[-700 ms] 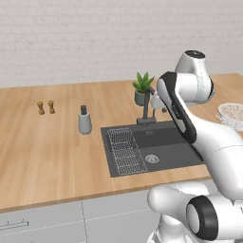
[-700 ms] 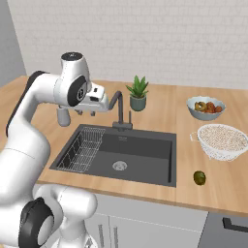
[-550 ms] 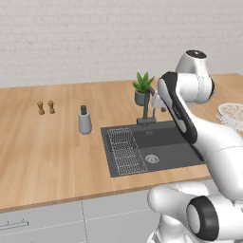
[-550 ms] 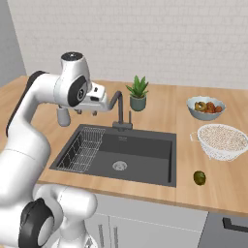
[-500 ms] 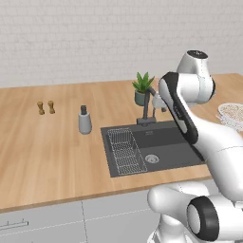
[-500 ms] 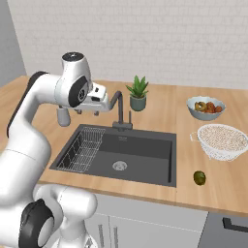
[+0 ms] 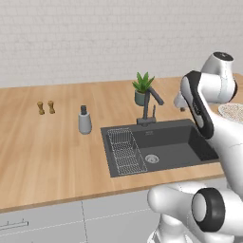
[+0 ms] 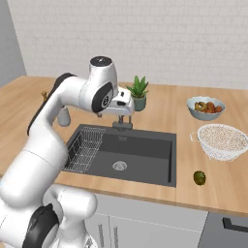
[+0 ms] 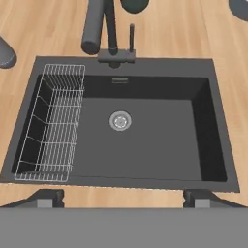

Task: Put the colander in the sink, put the kiwi in the colander, and turn on the sink faucet and pour water over the colander.

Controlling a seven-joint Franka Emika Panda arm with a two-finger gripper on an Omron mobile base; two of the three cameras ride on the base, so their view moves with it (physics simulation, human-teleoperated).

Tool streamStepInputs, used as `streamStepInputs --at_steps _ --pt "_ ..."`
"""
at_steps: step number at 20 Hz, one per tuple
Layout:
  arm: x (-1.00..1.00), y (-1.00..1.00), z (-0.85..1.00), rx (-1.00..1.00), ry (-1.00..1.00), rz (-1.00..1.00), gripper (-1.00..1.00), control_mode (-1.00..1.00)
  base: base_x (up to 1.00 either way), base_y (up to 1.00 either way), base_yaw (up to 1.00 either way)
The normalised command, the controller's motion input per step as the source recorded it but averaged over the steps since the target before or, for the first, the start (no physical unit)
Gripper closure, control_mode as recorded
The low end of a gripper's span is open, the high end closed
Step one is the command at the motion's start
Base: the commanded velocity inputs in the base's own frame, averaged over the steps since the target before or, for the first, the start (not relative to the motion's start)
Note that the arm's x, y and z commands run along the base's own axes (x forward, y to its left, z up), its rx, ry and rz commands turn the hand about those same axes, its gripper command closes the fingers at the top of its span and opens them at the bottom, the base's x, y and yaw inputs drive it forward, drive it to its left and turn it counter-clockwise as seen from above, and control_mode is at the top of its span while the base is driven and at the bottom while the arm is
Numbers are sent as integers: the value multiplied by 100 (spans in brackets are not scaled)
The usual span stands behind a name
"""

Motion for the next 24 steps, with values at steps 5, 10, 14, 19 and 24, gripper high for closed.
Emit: streamStepInputs --at_steps 5,10,14,19,24 --pt "3 -100 0 0 0 0 -100 -100 0 0 0" --pt "15 -92 0 0 0 0 -100 -100 0 0 0" --pt "21 -67 0 0 0 0 -100 -100 0 0 0" --pt "23 -44 -9 0 0 0 -100 -100 0 0 0" --pt "9 -46 -17 0 0 0 -100 -100 0 0 0"
